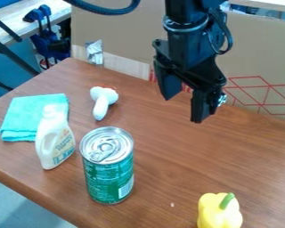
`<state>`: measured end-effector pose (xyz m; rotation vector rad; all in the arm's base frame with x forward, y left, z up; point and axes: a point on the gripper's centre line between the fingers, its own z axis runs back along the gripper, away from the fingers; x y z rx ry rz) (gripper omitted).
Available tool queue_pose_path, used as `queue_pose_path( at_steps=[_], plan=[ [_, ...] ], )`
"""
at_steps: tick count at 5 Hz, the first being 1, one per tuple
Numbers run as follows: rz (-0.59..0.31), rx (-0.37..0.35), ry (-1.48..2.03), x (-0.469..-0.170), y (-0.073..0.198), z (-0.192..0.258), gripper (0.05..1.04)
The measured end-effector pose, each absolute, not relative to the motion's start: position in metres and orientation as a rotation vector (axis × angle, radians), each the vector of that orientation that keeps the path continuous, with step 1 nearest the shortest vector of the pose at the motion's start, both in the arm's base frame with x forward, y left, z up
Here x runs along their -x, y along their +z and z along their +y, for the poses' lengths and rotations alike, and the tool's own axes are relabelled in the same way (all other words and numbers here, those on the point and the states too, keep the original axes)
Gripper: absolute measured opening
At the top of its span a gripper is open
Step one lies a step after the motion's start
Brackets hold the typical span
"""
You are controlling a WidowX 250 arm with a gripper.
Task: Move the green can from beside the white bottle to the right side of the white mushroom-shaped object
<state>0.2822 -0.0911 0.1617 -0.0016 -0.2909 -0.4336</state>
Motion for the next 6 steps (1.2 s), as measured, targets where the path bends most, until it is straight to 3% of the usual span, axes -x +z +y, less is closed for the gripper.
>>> queue_pose_path(
  at_steps=[1, 2, 4, 6],
  plan=[
    [-0.263, -0.001, -0.436, -0.28, 0.154, -0.091, 1.001],
    [-0.236, -0.061, -0.33, -0.257, 0.159, -0.081, 1.001],
    [-0.291, -0.031, -0.281, -0.223, 0.178, -0.064, 1.001],
    [-0.304, -0.006, -0.25, -0.208, 0.14, -0.023, 1.001]
  ],
)
